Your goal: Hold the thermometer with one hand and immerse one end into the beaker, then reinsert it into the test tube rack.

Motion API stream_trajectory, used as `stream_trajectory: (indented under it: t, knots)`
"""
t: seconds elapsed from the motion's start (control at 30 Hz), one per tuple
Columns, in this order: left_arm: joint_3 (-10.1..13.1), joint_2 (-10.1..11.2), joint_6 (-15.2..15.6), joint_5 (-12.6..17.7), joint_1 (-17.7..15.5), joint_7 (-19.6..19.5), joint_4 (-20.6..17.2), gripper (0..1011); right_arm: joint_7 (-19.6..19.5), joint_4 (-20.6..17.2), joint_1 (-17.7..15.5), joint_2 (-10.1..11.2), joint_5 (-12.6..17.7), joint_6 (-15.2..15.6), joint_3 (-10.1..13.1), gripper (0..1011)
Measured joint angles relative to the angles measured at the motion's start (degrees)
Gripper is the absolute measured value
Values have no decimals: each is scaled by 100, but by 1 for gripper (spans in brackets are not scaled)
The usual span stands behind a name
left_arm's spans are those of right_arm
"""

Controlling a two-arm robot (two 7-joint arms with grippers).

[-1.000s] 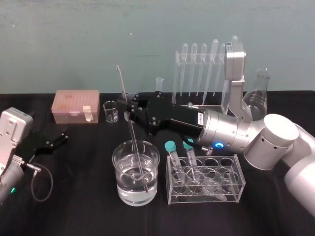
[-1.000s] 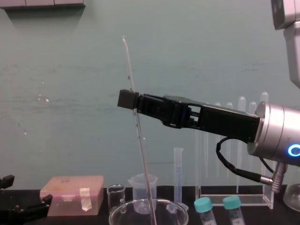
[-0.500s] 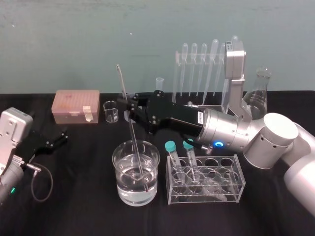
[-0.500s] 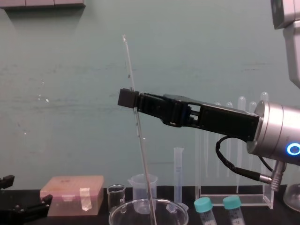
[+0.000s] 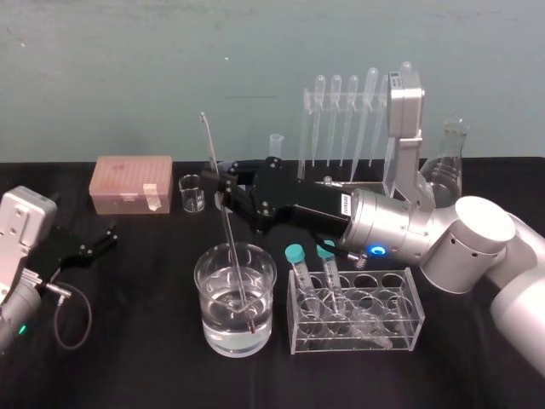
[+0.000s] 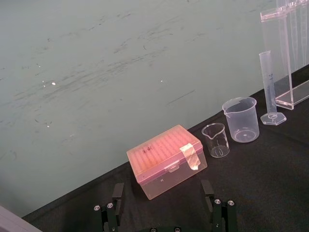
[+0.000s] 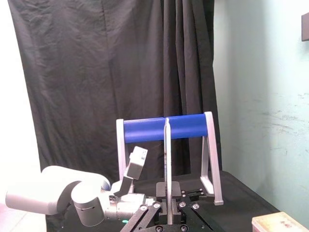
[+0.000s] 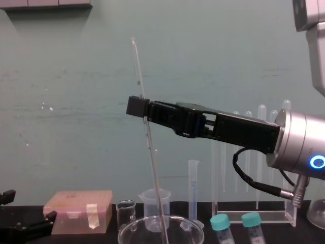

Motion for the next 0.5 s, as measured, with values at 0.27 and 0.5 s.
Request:
stream_trajectory:
  t: [0.27, 0.5]
  knots:
    - [0, 0, 0, 0, 0, 0, 0, 1008, 0, -15, -19, 7, 3, 0, 0, 51]
    - [0, 0, 0, 0, 0, 0, 0, 1008, -11, -53, -33, 17, 6, 0, 0, 51]
